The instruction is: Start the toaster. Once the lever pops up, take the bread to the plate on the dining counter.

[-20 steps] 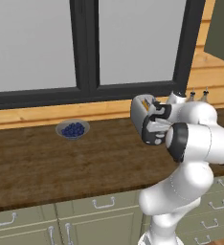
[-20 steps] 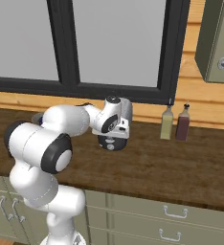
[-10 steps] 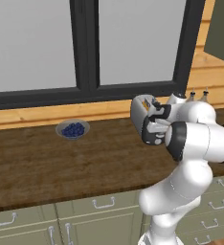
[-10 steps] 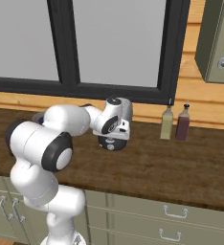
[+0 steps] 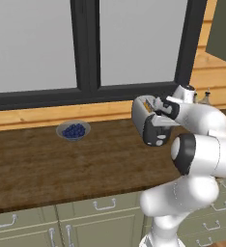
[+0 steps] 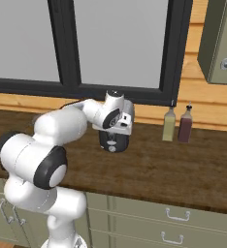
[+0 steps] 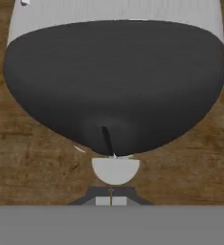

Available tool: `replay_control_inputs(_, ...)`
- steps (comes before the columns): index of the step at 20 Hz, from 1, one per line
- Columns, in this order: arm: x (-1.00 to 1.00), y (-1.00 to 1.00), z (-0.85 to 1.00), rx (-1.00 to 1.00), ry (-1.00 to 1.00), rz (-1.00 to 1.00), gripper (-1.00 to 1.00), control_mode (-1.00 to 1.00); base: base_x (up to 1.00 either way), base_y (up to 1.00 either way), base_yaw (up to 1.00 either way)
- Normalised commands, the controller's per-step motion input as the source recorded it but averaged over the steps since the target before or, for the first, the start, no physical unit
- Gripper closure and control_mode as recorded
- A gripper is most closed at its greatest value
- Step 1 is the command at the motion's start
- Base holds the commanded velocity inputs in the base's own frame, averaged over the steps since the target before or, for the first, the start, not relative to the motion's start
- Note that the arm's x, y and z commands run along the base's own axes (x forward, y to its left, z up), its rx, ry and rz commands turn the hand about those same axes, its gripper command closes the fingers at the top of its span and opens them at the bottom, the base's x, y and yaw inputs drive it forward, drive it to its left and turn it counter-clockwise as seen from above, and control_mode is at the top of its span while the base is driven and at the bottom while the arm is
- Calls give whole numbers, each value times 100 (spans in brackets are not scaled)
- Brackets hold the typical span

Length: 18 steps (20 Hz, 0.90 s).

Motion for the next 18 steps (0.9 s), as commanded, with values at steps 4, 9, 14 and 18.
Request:
replay_control_inputs(4,-37,0,100,0,-6,-1,100,-100,0,0,0)
replay_control_inputs(9,-28,17,95,0,-11,0,100,-100,0,0,0)
replay_control_inputs(14,4,45,65,-1,-23,0,100,-100,0,0,0)
replay_control_inputs(18,55,36,31,-1,-5,0,-100,-100,0,0,0)
